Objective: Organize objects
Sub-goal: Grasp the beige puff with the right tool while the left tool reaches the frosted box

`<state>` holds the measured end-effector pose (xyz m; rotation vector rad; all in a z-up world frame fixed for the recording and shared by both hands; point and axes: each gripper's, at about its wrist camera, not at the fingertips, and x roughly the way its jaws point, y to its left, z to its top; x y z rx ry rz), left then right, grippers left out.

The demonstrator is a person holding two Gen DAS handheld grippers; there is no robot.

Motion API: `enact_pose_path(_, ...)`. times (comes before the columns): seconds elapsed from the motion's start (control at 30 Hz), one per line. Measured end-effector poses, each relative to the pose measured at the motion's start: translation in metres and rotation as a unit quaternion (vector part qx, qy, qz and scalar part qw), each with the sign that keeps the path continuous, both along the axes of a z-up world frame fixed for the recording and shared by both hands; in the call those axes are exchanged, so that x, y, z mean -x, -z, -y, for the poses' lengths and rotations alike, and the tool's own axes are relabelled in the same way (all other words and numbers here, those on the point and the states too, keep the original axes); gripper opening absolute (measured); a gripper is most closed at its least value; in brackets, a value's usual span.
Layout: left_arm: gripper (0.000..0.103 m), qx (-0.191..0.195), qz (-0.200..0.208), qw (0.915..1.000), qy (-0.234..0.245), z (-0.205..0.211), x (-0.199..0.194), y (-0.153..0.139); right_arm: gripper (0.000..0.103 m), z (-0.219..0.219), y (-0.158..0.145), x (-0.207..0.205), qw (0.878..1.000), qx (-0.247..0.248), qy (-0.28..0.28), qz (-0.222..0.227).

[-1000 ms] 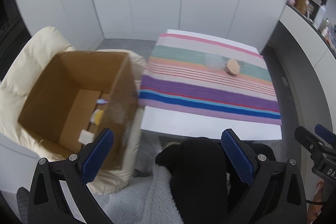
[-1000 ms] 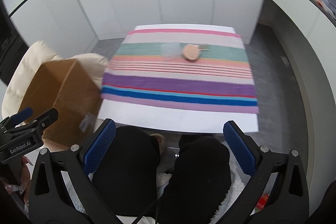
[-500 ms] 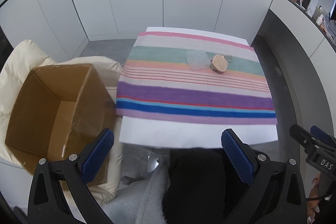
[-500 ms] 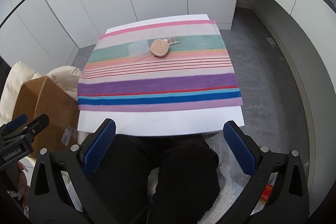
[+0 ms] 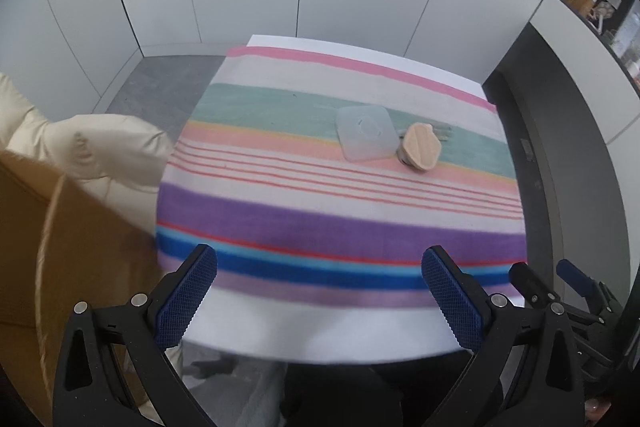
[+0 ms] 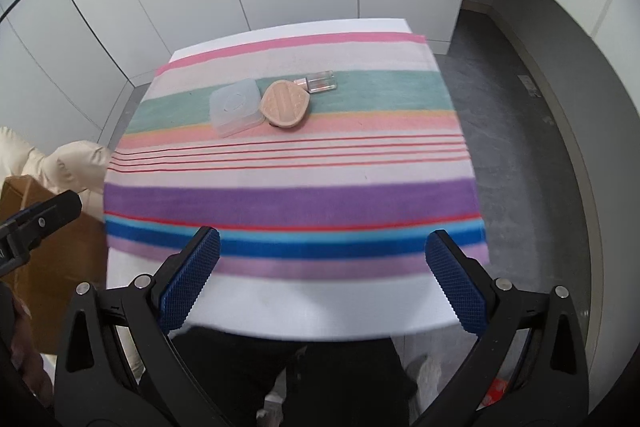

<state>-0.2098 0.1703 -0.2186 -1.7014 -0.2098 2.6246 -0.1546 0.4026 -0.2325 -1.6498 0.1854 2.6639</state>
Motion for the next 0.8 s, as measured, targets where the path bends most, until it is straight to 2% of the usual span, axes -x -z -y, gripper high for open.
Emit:
enact_pose_path(0.23, 0.103, -0.007, 0.042, 0.9989, -0.02, 0.009, 0.053, 0.051, 0.103, 0.004, 0.05, 0.068, 0.999, 0.018, -0.015, -0.032)
enact_pose_path(0.37, 0.103, -0.002, 0.061, 0.9978, -0.025, 0.011, 0.072, 0.076, 0.103, 0.01, 0.092, 0.116, 0.998, 0.034, -0.023, -0.04)
enact_pose_path(0.43, 0.103, 0.002, 0.068, 0.9974, -0.025, 0.012, 0.078, 0.086, 0.103, 0.021, 0.112, 0.142, 0.999, 0.012, -0.032, -0.028)
enact_pose_path(0.57, 0.103, 0.008, 0.079, 0.9965, -0.025, 0.009, 0.091, 0.104, 0.101, 0.043, 0.129, 0.166, 0.997, -0.021, -0.059, -0.035)
enact_pose_path(0.6, 0.103, 0.007, 0.079, 0.9966, -0.023, 0.008, 0.094, 0.107, 0.098, 0.049, 0.131, 0.17, 0.997, -0.027, -0.067, -0.04)
enact_pose_path(0.63, 0.103, 0.006, 0.077, 0.9967, -0.022, 0.008, 0.097, 0.108, 0.087, 0.054, 0.133, 0.173, 0.996, -0.034, -0.074, -0.042)
enact_pose_path(0.67, 0.103, 0.006, 0.075, 0.997, -0.022, 0.008, 0.099, 0.108, 0.067, 0.058, 0.137, 0.178, 0.995, -0.042, -0.079, -0.037)
enact_pose_path(0.7, 0.103, 0.006, 0.072, 0.9971, -0.022, 0.007, 0.101, 0.109, 0.061, 0.059, 0.139, 0.181, 0.995, -0.041, -0.081, -0.033)
enact_pose_path(0.8, 0.103, 0.002, 0.073, 0.9971, -0.022, 0.001, 0.107, 0.111, 0.054, 0.05, 0.142, 0.183, 0.997, -0.022, -0.065, -0.035)
